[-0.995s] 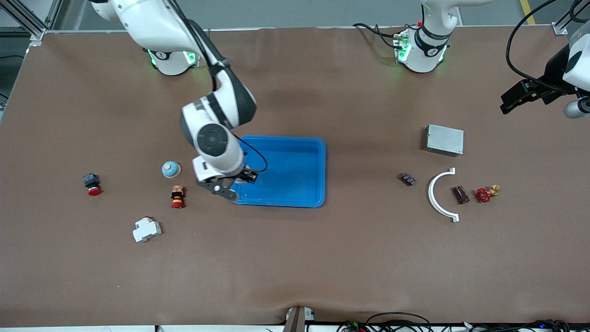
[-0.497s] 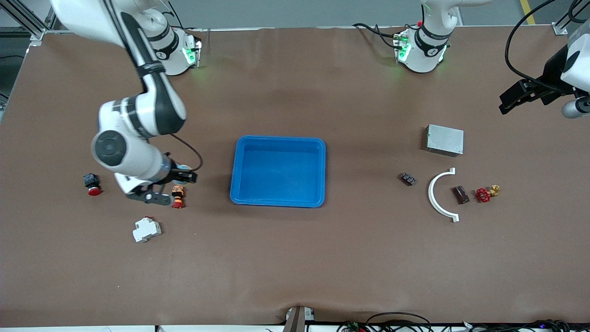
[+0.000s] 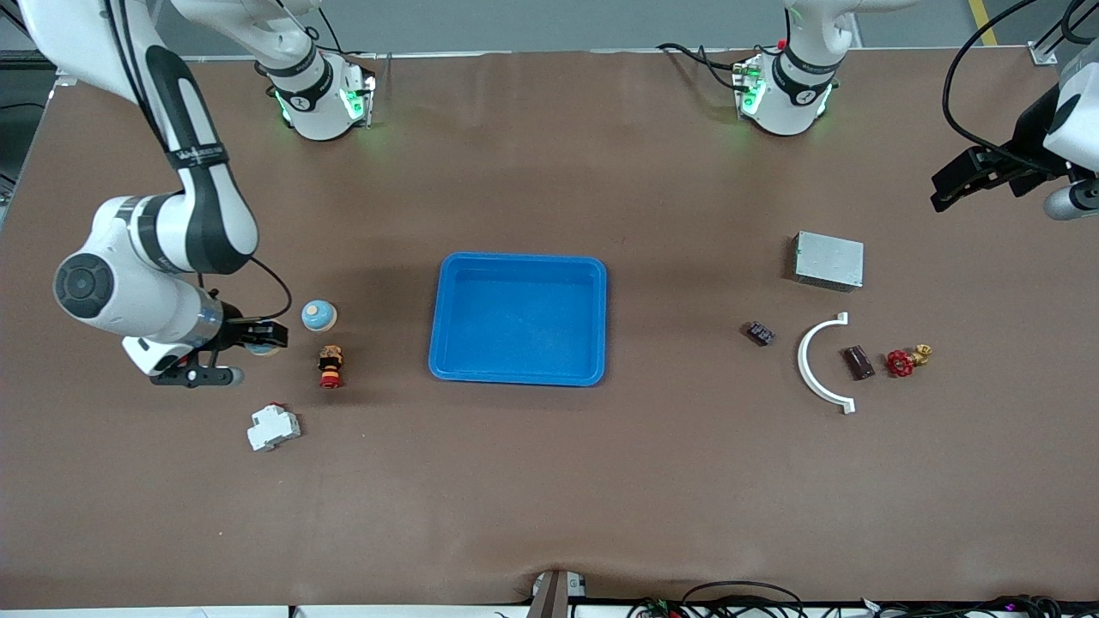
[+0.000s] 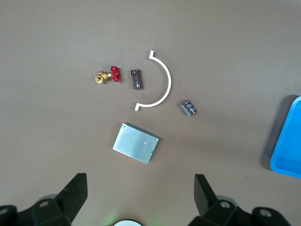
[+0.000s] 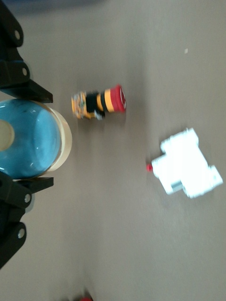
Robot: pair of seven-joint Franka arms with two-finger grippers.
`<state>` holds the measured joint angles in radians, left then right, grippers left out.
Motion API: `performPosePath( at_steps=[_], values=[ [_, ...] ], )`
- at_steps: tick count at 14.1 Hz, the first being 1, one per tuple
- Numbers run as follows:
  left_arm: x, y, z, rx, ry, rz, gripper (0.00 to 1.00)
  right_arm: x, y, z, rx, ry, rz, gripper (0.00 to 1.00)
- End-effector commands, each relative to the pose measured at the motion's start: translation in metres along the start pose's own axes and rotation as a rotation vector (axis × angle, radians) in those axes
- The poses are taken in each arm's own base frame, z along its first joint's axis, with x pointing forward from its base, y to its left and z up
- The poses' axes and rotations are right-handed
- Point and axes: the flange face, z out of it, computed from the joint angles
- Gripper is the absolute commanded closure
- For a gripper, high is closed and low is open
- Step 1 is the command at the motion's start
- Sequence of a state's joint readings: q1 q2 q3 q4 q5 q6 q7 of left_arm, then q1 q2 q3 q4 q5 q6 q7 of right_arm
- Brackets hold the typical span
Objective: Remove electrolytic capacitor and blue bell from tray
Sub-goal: 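Carry the bell with the right gripper toward the red buttons, then lower the bell beside the white breaker and open the right gripper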
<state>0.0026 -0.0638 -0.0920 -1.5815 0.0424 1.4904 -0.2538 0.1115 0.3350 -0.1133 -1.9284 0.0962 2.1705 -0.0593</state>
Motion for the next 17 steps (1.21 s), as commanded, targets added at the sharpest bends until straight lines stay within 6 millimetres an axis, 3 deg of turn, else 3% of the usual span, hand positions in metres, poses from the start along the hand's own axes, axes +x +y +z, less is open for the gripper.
performPosePath(
  at_steps=[1,4,7,11,17],
  values=[
    [-0.008,-0.005,-0.004,-0.011,-0.006,0.019,0.0,-0.002,0.031,0.006,0.011,0.031,-0.042,1.0],
    [-0.007,-0.003,-0.002,-0.011,-0.013,0.021,0.0,0.001,0.063,0.02,0.006,0.047,-0.084,1.0],
    [-0.008,0.004,0.0,-0.009,-0.017,0.034,0.0,0.005,0.078,0.034,-0.002,0.061,-0.099,1.0],
    [-0.012,0.017,0.002,-0.006,-0.026,0.057,0.0,0.012,0.105,0.07,-0.02,0.09,-0.127,1.0],
    [-0.014,0.033,0.003,-0.002,-0.027,0.072,0.0,0.017,0.113,0.106,-0.034,0.118,-0.119,1.0]
  ],
)
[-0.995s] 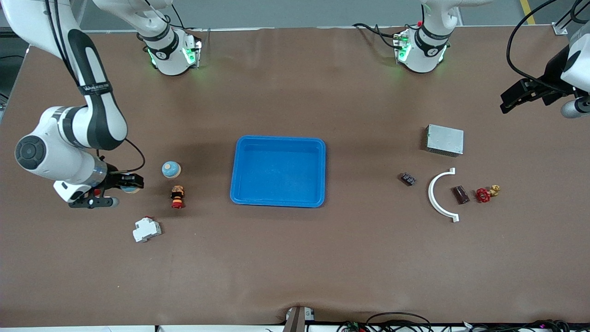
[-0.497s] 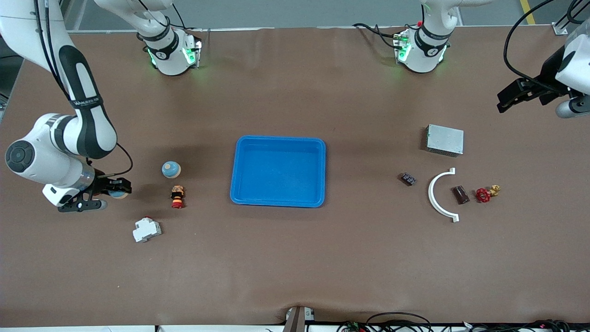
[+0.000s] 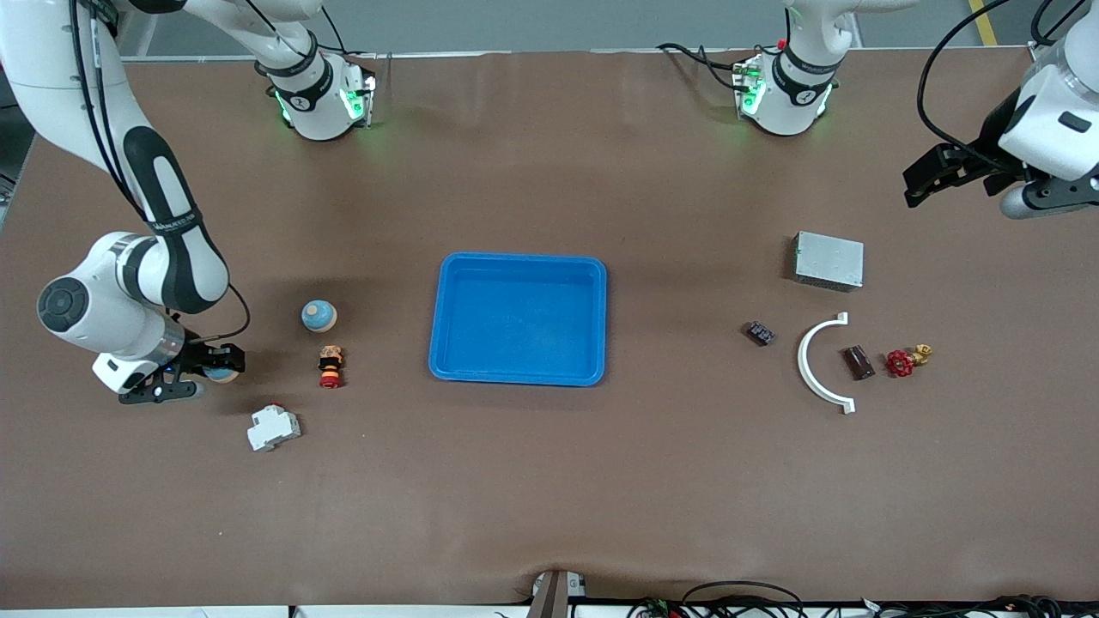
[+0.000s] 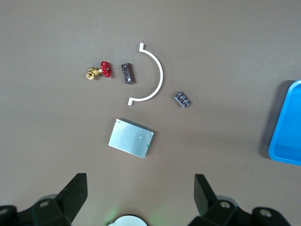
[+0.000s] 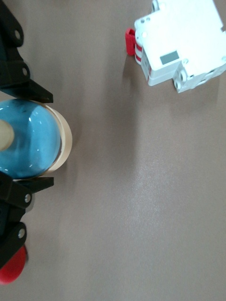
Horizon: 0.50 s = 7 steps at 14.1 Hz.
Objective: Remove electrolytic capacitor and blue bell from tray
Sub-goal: 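Lower the bell beside the white breaker and open the right gripper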
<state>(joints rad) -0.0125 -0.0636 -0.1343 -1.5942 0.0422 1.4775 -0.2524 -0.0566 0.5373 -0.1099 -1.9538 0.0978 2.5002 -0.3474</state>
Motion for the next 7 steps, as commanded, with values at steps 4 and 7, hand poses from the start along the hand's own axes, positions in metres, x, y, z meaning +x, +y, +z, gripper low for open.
performPosePath(
  at_steps=[4,7],
  values=[
    [-0.004,0.006,-0.005,-0.016,0.007,0.019,0.0,0.005,0.001,0.014,0.014,0.027,0.003,1.0],
    [-0.001,0.006,-0.006,-0.022,0.03,0.028,0.0,0.007,0.002,0.019,0.016,0.026,0.006,1.0]
  ],
)
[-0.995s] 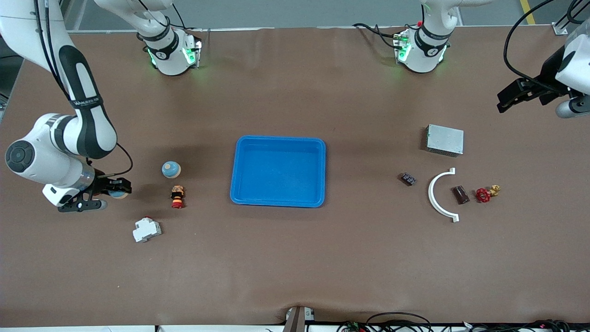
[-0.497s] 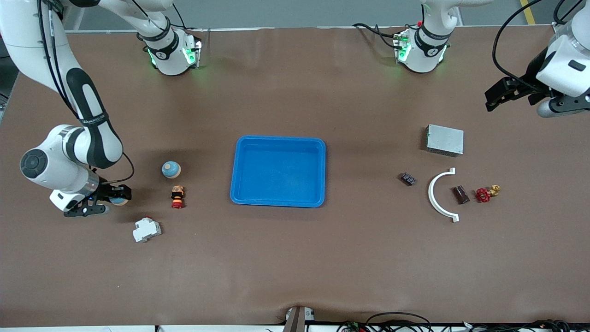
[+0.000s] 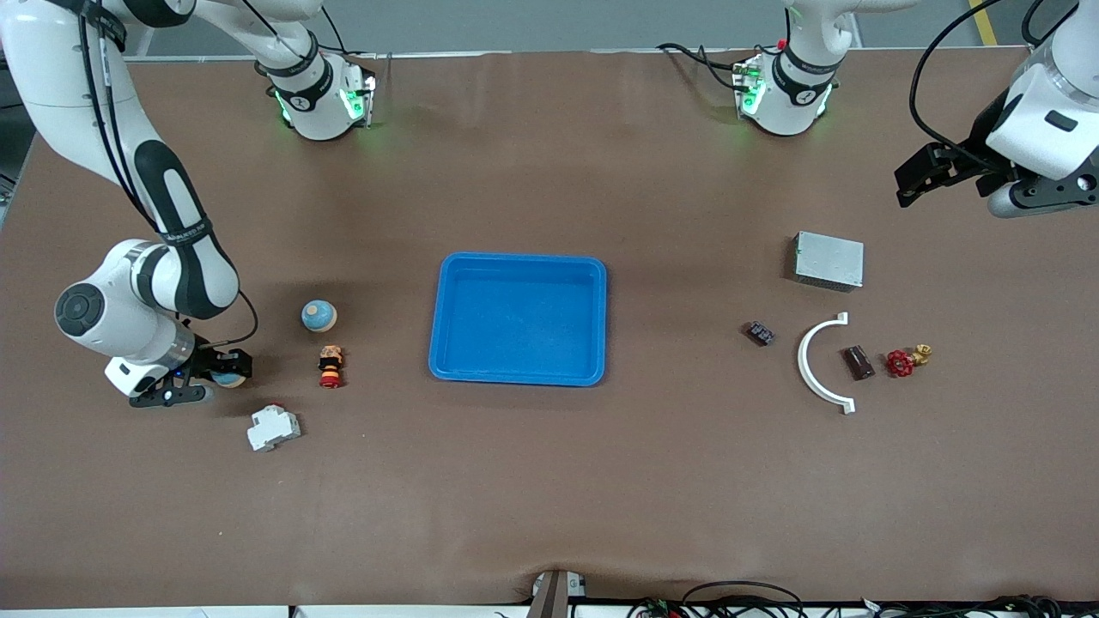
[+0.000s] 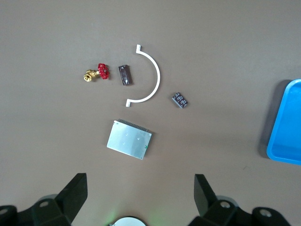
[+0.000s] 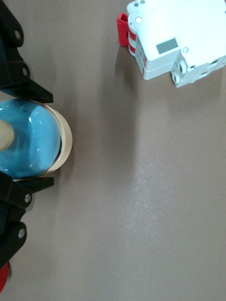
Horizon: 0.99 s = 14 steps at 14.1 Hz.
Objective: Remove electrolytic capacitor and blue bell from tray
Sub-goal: 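Lower the bell beside the white breaker and open the right gripper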
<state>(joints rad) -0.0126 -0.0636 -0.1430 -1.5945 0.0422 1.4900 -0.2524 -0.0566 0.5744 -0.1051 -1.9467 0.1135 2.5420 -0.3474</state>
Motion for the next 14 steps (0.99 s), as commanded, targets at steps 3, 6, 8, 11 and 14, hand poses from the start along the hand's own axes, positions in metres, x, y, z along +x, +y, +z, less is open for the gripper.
performPosePath(
  at_steps=[3,6,8,11,14],
  values=[
    [0.002,0.002,-0.003,-0.023,0.019,0.021,0.0,0.005,0.002,0.008,0.013,0.016,-0.001,1.0],
    [0.002,0.002,-0.005,-0.033,0.028,0.02,0.0,0.008,0.0,0.007,0.018,0.022,0.002,1.0],
    [0.002,0.003,-0.006,-0.033,0.029,0.022,0.0,0.008,-0.002,0.011,0.026,0.022,0.012,1.0],
    [0.004,0.003,-0.005,-0.035,0.036,0.02,0.0,0.009,-0.001,0.012,0.023,0.028,0.016,1.0],
    [0.005,0.002,-0.004,-0.035,0.033,0.017,0.0,0.01,-0.001,0.017,0.023,0.027,0.015,1.0]
  ],
)
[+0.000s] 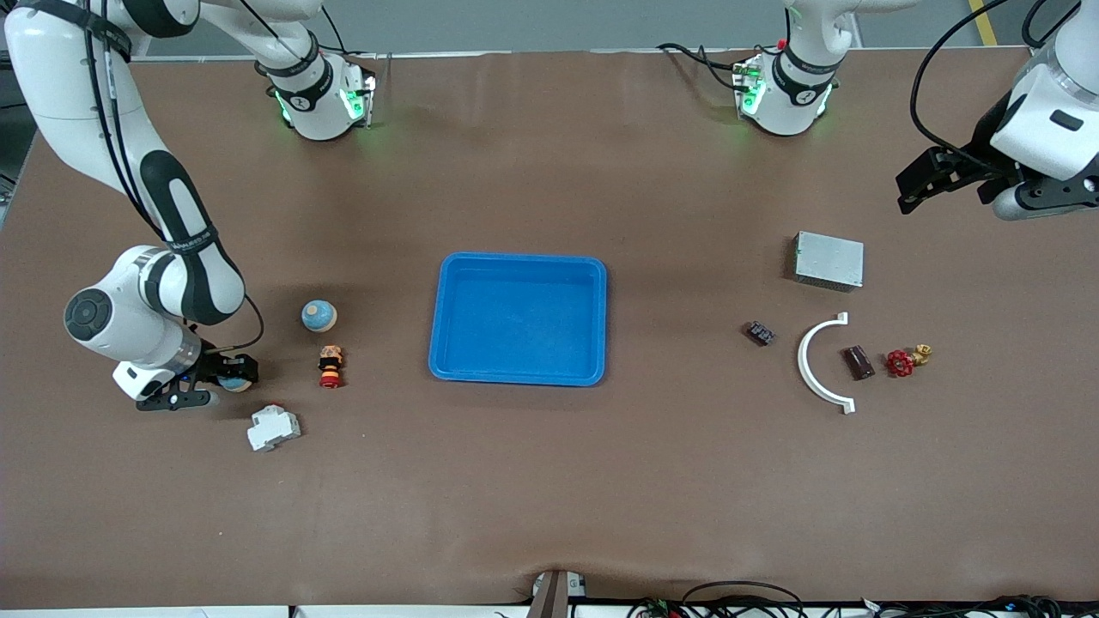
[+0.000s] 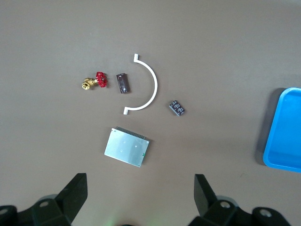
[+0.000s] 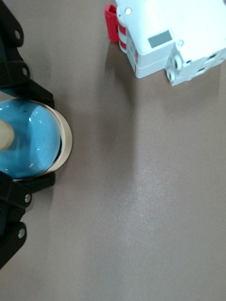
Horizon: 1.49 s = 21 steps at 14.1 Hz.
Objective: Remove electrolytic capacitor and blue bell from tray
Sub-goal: 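Lower the bell beside the white breaker and open the right gripper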
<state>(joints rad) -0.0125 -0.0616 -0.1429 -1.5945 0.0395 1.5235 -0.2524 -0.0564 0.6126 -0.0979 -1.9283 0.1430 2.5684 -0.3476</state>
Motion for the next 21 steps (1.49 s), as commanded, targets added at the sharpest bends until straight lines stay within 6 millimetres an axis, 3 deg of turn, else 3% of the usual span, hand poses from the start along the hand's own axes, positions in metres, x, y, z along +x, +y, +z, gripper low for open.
performPosePath(
  at_steps=[1,3,4,5,15,19,21],
  values=[
    [0.001,0.002,-0.002,-0.024,0.004,0.018,0.0,0.005,0.001,0.005,0.01,0.013,-0.002,1.0],
    [0.001,0.001,-0.001,-0.024,0.001,0.015,0.0,0.006,0.0,0.005,0.012,0.013,0.0,1.0],
    [0.001,0.0,-0.001,-0.024,0.002,0.012,0.0,0.005,0.001,0.007,0.011,0.01,0.009,0.81],
    [0.002,-0.001,-0.001,-0.025,0.003,0.011,0.0,0.005,0.001,0.007,0.016,0.014,0.016,0.01],
    [0.007,-0.001,0.003,-0.026,0.004,0.002,0.0,0.011,0.002,-0.001,0.017,0.029,-0.003,0.0],
    [0.007,-0.001,0.004,-0.027,0.007,0.002,0.0,0.024,0.003,-0.032,0.04,0.011,-0.016,0.0],
    [0.007,-0.002,0.004,-0.027,0.009,0.0,0.0,0.033,0.005,-0.064,0.062,-0.015,-0.016,0.0]
  ],
)
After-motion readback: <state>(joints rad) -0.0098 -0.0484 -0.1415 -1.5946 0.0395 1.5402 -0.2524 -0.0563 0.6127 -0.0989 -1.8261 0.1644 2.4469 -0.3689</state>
